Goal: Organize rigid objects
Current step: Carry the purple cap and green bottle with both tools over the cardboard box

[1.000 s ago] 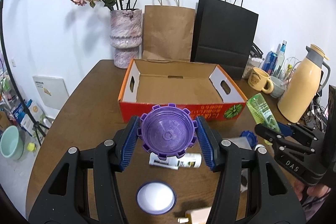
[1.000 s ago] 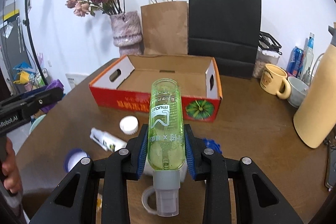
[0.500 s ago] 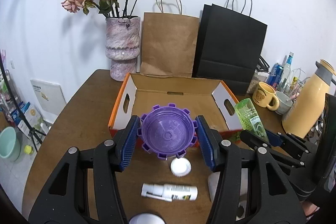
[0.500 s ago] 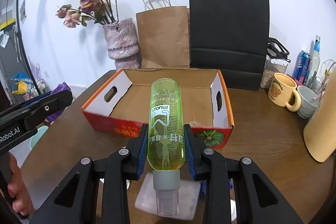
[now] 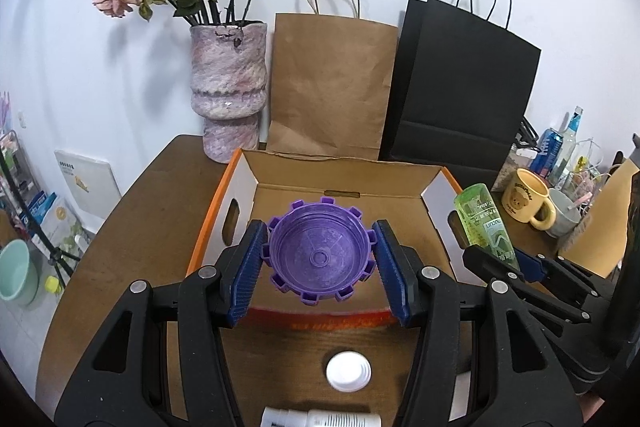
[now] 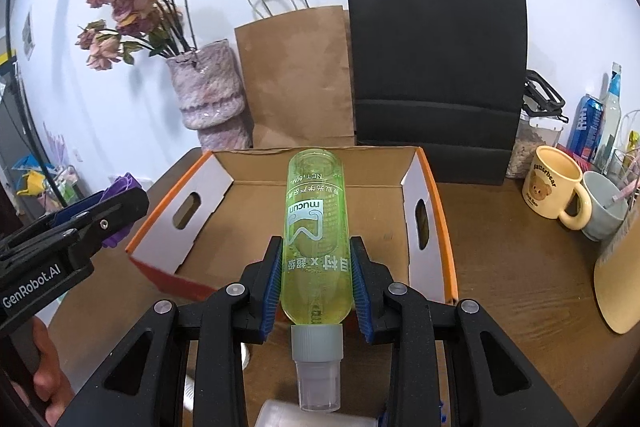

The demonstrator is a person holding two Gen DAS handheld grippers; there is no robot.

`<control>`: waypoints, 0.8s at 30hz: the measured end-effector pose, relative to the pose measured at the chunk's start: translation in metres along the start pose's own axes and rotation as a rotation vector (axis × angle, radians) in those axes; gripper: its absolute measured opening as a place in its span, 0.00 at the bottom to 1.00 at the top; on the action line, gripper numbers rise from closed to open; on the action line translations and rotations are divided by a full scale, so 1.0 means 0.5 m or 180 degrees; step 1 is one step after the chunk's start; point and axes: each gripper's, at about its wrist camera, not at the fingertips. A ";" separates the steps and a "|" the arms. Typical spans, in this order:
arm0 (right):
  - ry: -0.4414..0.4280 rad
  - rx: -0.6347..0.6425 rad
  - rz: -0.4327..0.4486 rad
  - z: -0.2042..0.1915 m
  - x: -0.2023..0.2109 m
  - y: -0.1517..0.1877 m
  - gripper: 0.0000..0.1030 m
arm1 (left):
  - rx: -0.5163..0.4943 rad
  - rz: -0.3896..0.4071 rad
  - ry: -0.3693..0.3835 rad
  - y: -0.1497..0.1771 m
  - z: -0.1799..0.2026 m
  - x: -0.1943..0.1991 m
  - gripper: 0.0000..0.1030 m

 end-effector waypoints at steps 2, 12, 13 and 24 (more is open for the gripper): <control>-0.0005 -0.0001 -0.0033 0.004 -0.015 -0.008 0.34 | -0.0001 -0.0016 -0.0022 -0.007 0.000 -0.017 0.49; -0.0021 0.0051 -0.0211 0.008 -0.092 -0.039 0.34 | 0.0019 -0.0140 -0.0172 -0.025 -0.012 -0.096 0.49; -0.0020 0.0059 -0.0224 0.009 -0.098 -0.042 0.34 | 0.0030 -0.0151 -0.0186 -0.027 -0.015 -0.102 0.49; -0.0004 0.0069 -0.0313 0.013 -0.154 -0.062 0.34 | 0.0045 -0.0270 -0.0319 -0.025 -0.037 -0.162 0.49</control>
Point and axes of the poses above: each gripper's, at about its wrist camera, not at the fingertips, and x roughly against the way its jaws point, z to its right, y to its underside, and after that the axes turned 3 degrees about y, right-handed
